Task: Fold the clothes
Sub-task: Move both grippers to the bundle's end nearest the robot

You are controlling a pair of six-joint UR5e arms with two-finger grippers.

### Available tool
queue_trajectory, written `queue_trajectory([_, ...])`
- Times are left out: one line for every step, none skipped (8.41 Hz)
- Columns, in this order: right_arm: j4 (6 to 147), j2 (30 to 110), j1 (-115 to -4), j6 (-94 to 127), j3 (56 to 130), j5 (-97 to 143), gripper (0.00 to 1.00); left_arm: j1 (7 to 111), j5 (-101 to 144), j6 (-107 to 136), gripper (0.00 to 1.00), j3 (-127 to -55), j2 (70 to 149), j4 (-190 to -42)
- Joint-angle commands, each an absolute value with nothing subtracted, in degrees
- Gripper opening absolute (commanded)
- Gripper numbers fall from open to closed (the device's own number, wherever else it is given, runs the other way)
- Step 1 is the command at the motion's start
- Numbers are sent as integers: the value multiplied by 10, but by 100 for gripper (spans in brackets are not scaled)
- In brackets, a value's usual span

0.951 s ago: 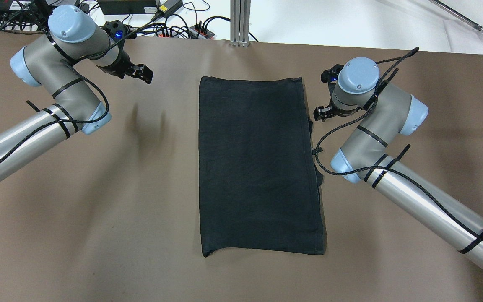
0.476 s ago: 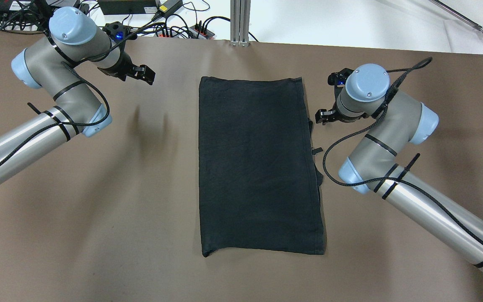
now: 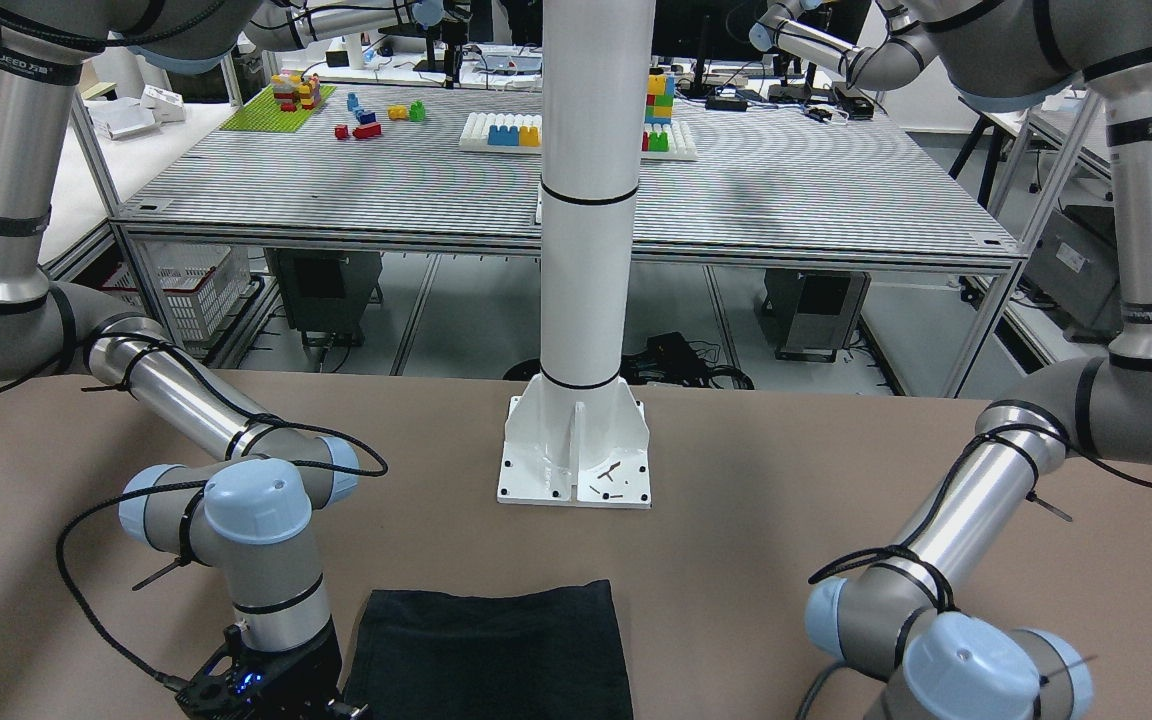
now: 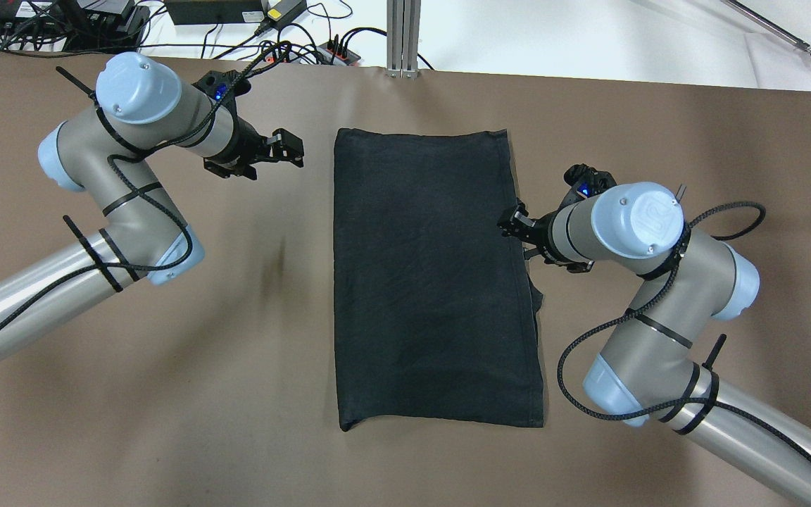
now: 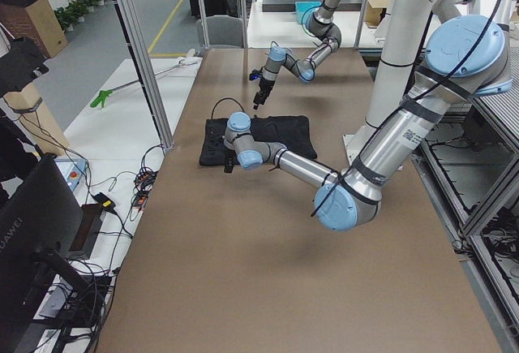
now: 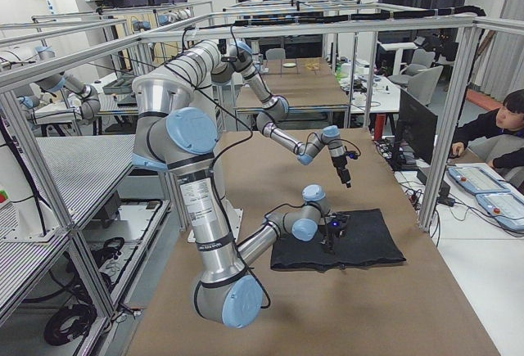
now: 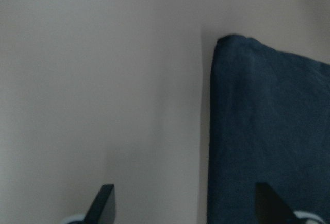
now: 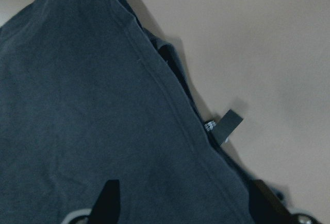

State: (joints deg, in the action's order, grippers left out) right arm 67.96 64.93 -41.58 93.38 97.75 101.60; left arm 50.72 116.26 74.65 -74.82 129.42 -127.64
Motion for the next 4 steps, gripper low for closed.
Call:
queue_trajectory([470,706,-370,1106,983,967,90,450,1127,910,95,-916,1207,-1278])
queue_trajectory([452,710,-357,1164,988,945,90,407,1087,957,95,-982,1165,-1278])
queue_trajectory([434,714,-343,1214,1011,922,90,369,1050,990,95,-1032,1139,-1278])
queue_trajectory([432,738,-325,1223,1040,910,90,333,1009,1033,95,-1056,1129,-1277])
